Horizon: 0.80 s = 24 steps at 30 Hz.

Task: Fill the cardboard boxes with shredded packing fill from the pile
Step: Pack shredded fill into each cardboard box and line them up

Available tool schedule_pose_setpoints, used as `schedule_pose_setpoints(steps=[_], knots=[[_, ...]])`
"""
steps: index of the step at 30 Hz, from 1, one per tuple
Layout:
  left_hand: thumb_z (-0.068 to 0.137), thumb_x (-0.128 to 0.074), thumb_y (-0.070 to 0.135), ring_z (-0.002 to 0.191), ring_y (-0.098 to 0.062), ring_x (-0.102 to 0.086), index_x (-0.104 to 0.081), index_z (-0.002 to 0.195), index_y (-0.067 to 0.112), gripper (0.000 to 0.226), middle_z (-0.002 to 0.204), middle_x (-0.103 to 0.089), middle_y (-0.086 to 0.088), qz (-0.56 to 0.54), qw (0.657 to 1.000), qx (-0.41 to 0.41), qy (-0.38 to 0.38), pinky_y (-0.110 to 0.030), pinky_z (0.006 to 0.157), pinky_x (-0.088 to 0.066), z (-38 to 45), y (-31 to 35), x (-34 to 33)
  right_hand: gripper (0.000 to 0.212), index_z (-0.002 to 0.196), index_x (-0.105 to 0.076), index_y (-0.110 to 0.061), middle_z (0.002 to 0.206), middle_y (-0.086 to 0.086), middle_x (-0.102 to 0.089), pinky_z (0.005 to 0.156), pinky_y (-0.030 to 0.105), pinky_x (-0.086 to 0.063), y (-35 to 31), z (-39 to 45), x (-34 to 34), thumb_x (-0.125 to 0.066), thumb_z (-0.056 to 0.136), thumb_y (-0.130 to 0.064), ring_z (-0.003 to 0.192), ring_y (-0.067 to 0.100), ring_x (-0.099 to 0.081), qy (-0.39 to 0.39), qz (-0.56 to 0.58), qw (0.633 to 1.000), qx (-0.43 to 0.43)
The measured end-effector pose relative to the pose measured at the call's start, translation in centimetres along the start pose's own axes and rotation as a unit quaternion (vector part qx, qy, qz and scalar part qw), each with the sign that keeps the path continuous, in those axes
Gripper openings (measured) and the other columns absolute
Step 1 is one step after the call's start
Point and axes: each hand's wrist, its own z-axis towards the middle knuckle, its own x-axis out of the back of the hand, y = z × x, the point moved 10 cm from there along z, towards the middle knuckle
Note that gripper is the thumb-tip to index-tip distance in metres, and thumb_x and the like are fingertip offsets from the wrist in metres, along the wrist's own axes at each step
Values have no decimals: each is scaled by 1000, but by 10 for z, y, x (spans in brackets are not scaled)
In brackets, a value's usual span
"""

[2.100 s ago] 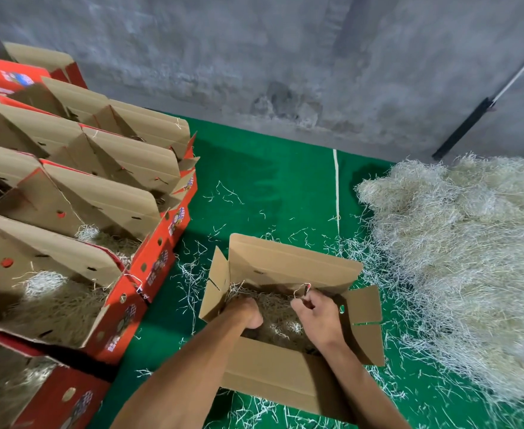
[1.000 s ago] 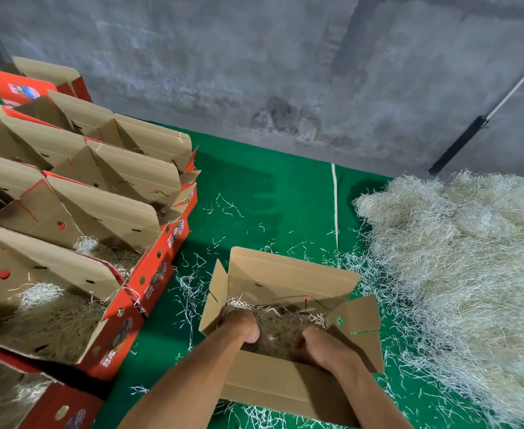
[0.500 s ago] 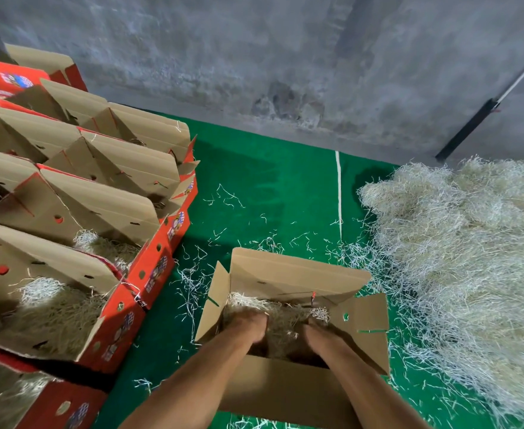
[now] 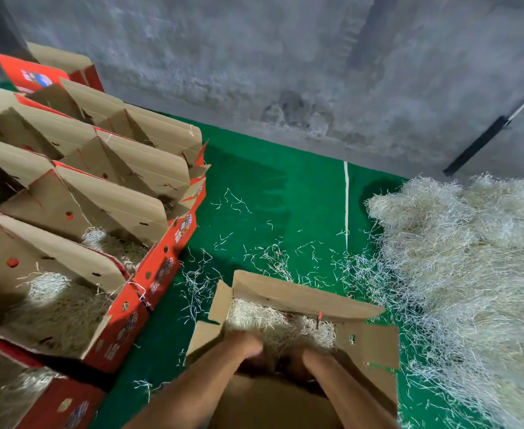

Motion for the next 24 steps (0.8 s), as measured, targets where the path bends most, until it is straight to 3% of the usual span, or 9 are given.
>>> schedule_pose_setpoints(steps=[2, 4, 7, 9, 12, 14, 18, 21, 24], knots=[[99, -51, 29, 84, -18, -60, -58, 135, 10, 42, 116, -64, -6, -7, 1000, -17, -3, -29, 81, -49, 6, -3, -14, 41, 134, -60, -19, 128, 6, -61, 109, 35, -44, -3, -1, 4, -59, 97, -35, 128, 25, -53, 21, 6, 1000, 7], [103, -42, 24, 67, -11, -47, -54, 136, 9, 39, 93, -54, -4, -25, 999, -7, 18, -22, 63, -43, 6, -8, -12, 38, 133, -61, -18, 124, 4, -62, 106, 35, -46, -4, -3, 7, -58, 98, -33, 127, 25, -55, 54, 8, 998, 26], [101, -40, 10, 99, -23, -61, -45, 143, 5, 43, 124, -56, -15, -61, 997, 13, 43, -30, 88, -48, -4, -6, 0, 36, 133, -62, -18, 134, 4, -62, 102, 32, -49, 12, -4, 14, -54, 100, -29, 120, 23, -60, 98, 39, 994, -21], [97, -45, 6, 121, -33, -56, -37, 148, 6, 52, 142, -49, -21, -47, 996, 23, 67, -40, 103, -48, -9, -1, 9, 32, 129, -63, -15, 130, 8, -65, 101, 33, -49, 28, -9, 33, -55, 98, -16, 119, 25, -62, 156, 13, 985, -75], [98, -53, 14, 108, -27, -60, -42, 143, 1, 48, 131, -56, -17, -20, 990, 24, 140, -28, 95, -49, -15, 6, 35, 36, 131, -63, -14, 135, 9, -63, 104, 32, -45, 49, -23, 52, -45, 101, -9, 126, 24, -58, 210, -3, 967, -143], [96, -54, 18, 114, -29, -57, -38, 146, 1, 55, 134, -53, -18, 4, 984, 42, 175, -33, 98, -49, -19, 3, 47, 38, 137, -56, -11, 142, 10, -56, 111, 31, -39, 54, -21, 50, -37, 104, -8, 132, 24, -52, 225, 4, 966, -131], [90, -49, 9, 129, -36, -44, -27, 152, 4, 66, 150, -36, -21, 50, 989, 47, 133, -43, 105, -43, -23, -3, 36, 49, 150, -37, -3, 149, 17, -45, 114, 41, -37, 50, -20, 29, -48, 103, -12, 137, 31, -45, 173, -5, 979, -103], [91, -49, 8, 121, -32, -53, -39, 146, 1, 56, 141, -48, -20, 28, 987, 39, 155, -38, 92, -48, -27, -4, 47, 49, 135, -55, -9, 137, 15, -56, 103, 40, -45, 42, -23, 32, -64, 94, -35, 127, 31, -54, 151, 13, 987, -52], [96, -56, 19, 106, -26, -61, -61, 125, 8, 32, 118, -63, -11, -2, 968, 25, 248, -35, 86, -50, -37, 2, 67, 30, 124, -60, -8, 128, 14, -62, 87, 31, -45, 37, -25, 56, -46, 102, -23, 117, 30, -59, 209, -13, 976, -61]])
